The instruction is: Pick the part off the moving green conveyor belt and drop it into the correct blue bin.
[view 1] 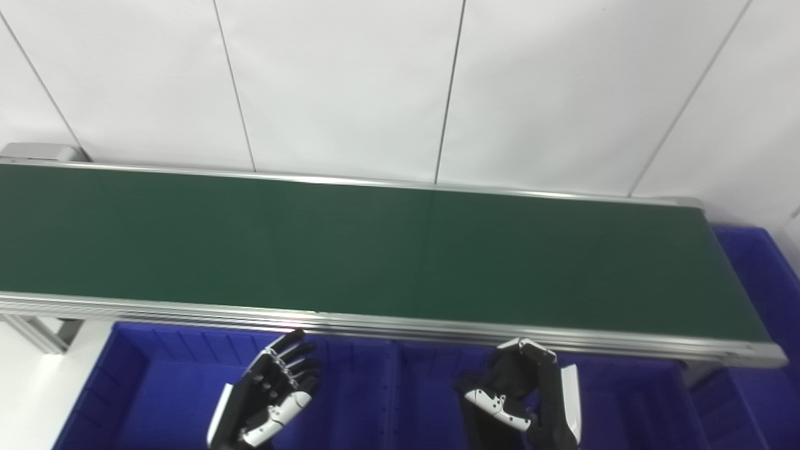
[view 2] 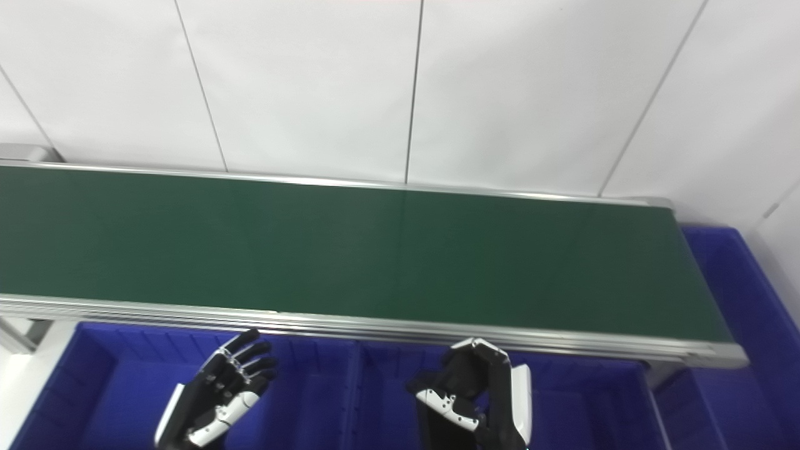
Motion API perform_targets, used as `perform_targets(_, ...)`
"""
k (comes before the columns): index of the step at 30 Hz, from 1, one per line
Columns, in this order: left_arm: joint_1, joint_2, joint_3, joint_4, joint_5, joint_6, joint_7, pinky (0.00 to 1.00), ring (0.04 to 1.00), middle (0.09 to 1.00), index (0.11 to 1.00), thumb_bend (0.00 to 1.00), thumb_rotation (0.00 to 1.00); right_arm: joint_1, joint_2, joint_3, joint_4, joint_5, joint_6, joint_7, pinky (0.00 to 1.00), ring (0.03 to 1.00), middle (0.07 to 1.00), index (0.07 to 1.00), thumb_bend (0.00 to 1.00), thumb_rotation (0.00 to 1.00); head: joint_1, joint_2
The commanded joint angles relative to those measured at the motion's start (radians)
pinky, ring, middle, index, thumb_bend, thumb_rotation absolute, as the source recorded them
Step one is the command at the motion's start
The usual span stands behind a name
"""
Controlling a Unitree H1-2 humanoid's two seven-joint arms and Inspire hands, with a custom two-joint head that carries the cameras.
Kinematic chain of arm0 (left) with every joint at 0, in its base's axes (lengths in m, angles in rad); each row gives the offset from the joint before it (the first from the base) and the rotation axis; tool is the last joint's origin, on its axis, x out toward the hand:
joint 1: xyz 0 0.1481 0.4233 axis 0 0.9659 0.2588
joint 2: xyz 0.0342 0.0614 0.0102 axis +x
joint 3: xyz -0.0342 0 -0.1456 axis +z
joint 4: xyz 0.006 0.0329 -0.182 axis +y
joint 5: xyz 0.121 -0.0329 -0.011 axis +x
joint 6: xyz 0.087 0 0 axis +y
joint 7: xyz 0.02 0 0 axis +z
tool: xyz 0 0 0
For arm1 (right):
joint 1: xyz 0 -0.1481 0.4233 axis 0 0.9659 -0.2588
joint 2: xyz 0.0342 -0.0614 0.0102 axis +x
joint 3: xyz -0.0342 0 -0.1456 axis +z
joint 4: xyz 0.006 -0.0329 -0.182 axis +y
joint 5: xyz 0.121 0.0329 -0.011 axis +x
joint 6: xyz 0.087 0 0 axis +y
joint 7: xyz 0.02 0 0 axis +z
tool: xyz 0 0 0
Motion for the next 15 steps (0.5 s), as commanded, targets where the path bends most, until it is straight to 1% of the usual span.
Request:
perform_targets(1, -0.005, 0.002, 0.006, -0.035, -0.019, -0.004, -0.013, 0.67, 0.669, 0.725, 0.77, 0.51, 0.0, -0.018, 0.007, -0.021, 0.021, 0.027, -0.047, -0.013, 0.07, 0.444, 0.139, 0.125, 0.51, 0.0, -0.004, 0.004)
perform_targets(4, -0.002, 0.006, 0.009, -0.041, -0.024, -0.002, -0.016, 0.67, 0.67, 0.728, 0.775, 0.49, 0.0, -0.026, -0.006, -0.049, 0.089, 0.053, -0.091, -0.025, 0.07, 0.444, 0.132, 0.122, 0.51, 0.0, -0.01, 0.008)
perform_targets(5, -0.001, 0.007, 0.009, -0.043, -0.027, -0.001, -0.018, 0.67, 0.674, 0.733, 0.779, 0.49, 0.0, -0.029, -0.007, -0.062, 0.101, 0.056, -0.09, -0.028, 0.07, 0.444, 0.129, 0.121, 0.51, 0.0, -0.015, 0.013)
perform_targets(8, 0.002, 0.009, 0.009, -0.046, -0.031, 0.003, -0.022, 0.68, 0.677, 0.738, 0.781, 0.49, 0.0, -0.031, 0.001, -0.104, 0.11, 0.085, -0.048, -0.021, 0.07, 0.444, 0.127, 0.121, 0.51, 0.0, -0.013, 0.015)
perform_targets(11, 0.001, 0.007, 0.008, -0.044, -0.028, 0.007, -0.021, 0.67, 0.673, 0.735, 0.779, 0.5, 0.0, -0.036, 0.0, -0.129, 0.119, 0.142, -0.042, 0.016, 0.08, 0.444, 0.138, 0.145, 0.51, 0.0, -0.013, 0.015)
perform_targets(12, 0.0, 0.007, 0.007, -0.04, -0.026, 0.003, -0.023, 0.67, 0.671, 0.732, 0.778, 0.51, 0.0, -0.033, -0.007, -0.125, 0.113, 0.166, -0.043, 0.046, 0.1, 0.444, 0.176, 0.188, 0.51, 0.0, -0.013, 0.015)
perform_targets(13, -0.001, 0.007, 0.006, -0.037, -0.025, 0.0, -0.025, 0.67, 0.67, 0.731, 0.778, 0.51, 0.0, -0.029, -0.014, -0.119, 0.104, 0.181, -0.041, 0.072, 0.16, 0.436, 0.335, 0.275, 0.52, 0.0, -0.007, 0.015)
perform_targets(14, -0.002, 0.007, 0.005, -0.035, -0.025, -0.002, -0.027, 0.66, 0.669, 0.73, 0.779, 0.51, 0.0, -0.024, -0.024, -0.107, 0.089, 0.173, -0.031, 0.094, 0.24, 0.436, 0.435, 0.371, 0.53, 0.0, -0.007, 0.015)
perform_targets(15, -0.003, 0.006, 0.004, -0.033, -0.026, -0.003, -0.029, 0.66, 0.669, 0.729, 0.778, 0.52, 0.0, -0.019, -0.029, -0.098, 0.073, 0.161, -0.017, 0.107, 0.35, 0.489, 0.462, 0.484, 0.55, 0.0, -0.003, 0.013)
